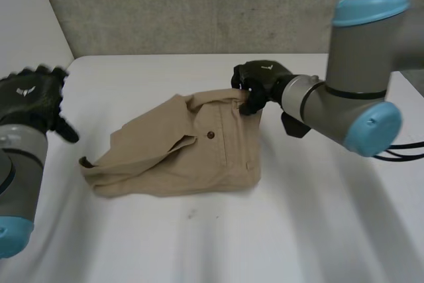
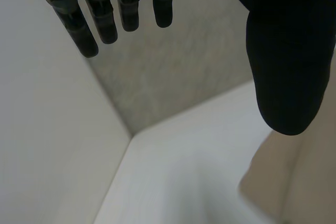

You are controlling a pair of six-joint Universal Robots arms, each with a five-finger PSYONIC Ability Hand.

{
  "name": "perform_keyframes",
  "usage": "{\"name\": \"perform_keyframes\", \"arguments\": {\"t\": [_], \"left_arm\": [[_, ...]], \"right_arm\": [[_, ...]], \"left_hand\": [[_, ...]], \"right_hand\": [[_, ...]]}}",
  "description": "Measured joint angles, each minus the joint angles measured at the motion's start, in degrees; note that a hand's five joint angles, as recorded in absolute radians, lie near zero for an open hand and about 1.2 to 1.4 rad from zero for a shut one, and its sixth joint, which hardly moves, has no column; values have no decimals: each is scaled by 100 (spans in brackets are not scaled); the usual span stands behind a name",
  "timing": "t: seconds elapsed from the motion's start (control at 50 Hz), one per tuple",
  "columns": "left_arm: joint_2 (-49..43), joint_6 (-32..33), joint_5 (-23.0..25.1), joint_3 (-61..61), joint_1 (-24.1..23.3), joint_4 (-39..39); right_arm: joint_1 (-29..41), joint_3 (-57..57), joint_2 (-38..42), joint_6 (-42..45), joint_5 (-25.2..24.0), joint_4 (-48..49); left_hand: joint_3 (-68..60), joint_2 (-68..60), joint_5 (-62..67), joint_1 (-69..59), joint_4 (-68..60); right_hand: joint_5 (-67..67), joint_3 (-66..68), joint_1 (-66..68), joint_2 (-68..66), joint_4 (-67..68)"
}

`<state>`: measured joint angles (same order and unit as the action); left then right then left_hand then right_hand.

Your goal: Fold the shorts.

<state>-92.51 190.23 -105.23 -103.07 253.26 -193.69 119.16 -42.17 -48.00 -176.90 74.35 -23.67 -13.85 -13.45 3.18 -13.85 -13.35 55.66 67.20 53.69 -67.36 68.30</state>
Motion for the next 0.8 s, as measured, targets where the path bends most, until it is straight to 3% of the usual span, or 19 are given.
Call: {"name": "perform_keyframes", "arguments": {"t": [0.14,0.34,0.46,0.66,0.8], "left_arm": [[-192,-769,65,785,-1078,269],[-1469,-1493,90,2008,-1990,824],[-2172,-1916,178,2662,-2215,1433],[-2862,-2650,183,3458,-2205,2328],[-3028,-2766,-558,3635,-2041,2640]], "right_arm": [[17,-1794,-1443,1520,216,709],[154,-3589,-2728,2281,371,1719],[262,-4347,-3167,2890,357,2184],[488,-4867,-3334,3689,403,2522],[471,-4922,-3314,3826,421,2568]], "left_hand": [[0,0,0,0,0],[0,0,0,0,0],[0,0,0,0,0],[0,0,0,0,0],[0,0,0,0,0]], "right_hand": [[0,0,0,0,0],[-1,0,0,0,0],[0,0,0,0,0],[0,0,0,0,0],[0,0,0,0,0]]}}
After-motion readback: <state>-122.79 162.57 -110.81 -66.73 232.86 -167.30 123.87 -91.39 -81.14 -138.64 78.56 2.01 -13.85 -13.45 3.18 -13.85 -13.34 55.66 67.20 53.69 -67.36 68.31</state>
